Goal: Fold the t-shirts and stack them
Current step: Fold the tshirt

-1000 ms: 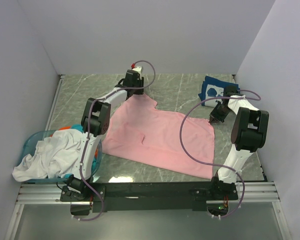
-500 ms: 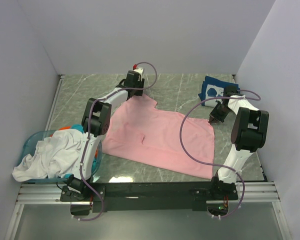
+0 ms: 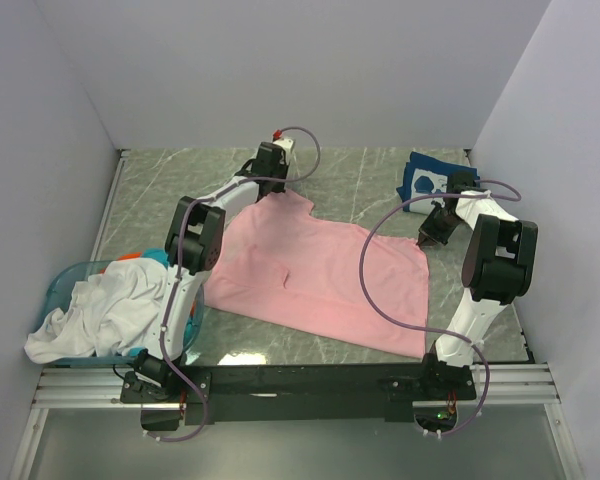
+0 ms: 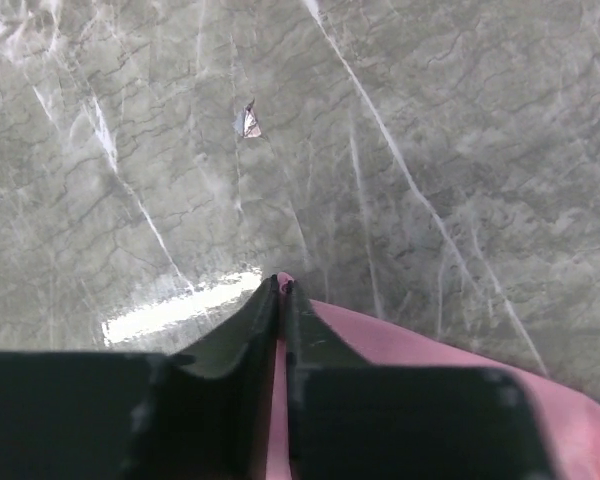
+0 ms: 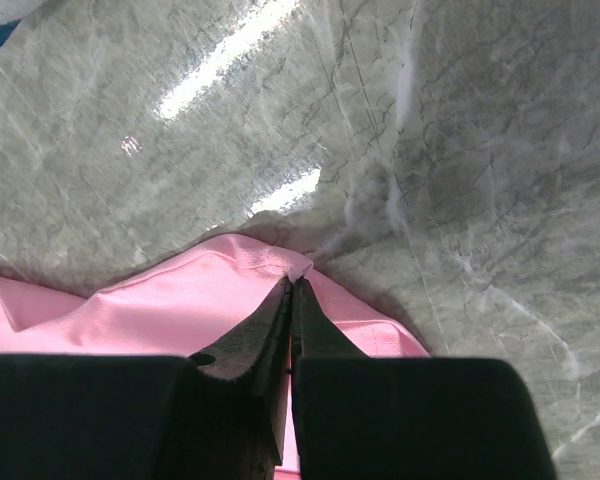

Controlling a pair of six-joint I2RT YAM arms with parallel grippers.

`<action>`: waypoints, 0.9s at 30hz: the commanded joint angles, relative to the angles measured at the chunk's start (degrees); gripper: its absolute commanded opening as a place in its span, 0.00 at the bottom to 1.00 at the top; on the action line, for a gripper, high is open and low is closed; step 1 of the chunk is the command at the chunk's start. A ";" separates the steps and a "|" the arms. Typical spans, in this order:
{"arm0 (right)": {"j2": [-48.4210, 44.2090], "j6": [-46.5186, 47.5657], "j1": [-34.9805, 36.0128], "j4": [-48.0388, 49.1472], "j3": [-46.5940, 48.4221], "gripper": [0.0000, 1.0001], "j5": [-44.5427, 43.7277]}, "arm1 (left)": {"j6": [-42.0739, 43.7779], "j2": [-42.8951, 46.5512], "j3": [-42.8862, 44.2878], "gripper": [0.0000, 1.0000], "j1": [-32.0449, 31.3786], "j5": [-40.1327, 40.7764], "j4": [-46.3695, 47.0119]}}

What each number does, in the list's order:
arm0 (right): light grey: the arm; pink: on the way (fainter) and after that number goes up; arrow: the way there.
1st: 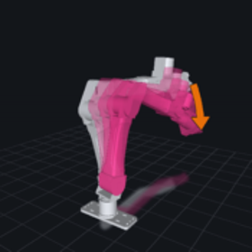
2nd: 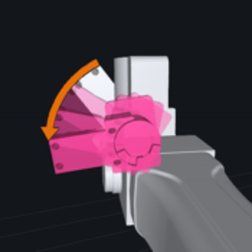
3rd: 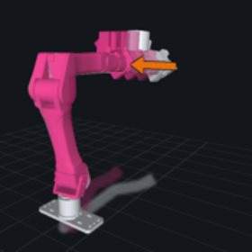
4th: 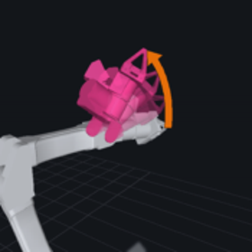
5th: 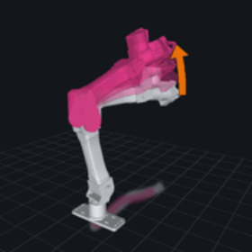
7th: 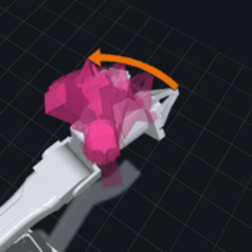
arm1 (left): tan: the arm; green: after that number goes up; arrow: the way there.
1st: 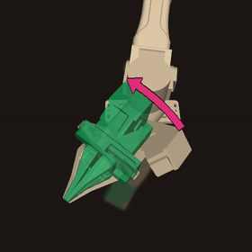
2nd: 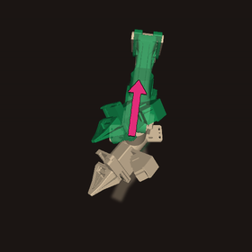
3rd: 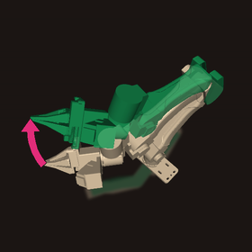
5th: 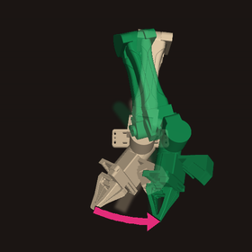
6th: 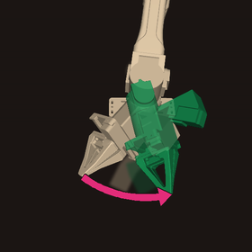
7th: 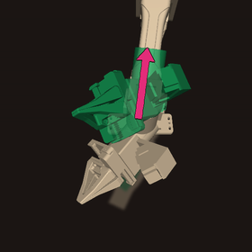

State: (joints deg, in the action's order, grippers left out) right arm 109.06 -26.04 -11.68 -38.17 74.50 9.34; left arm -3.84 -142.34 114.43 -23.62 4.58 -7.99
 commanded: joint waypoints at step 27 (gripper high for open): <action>1.42 1.08 -0.71 -6.38 15.58 0.00 -5.21 | -6.89 4.44 9.14 0.00 4.72 -4.05 4.03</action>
State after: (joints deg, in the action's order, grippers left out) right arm 109.71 -25.82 -11.94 -42.76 86.19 5.32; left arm -10.28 -142.34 119.66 -19.42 2.50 -7.53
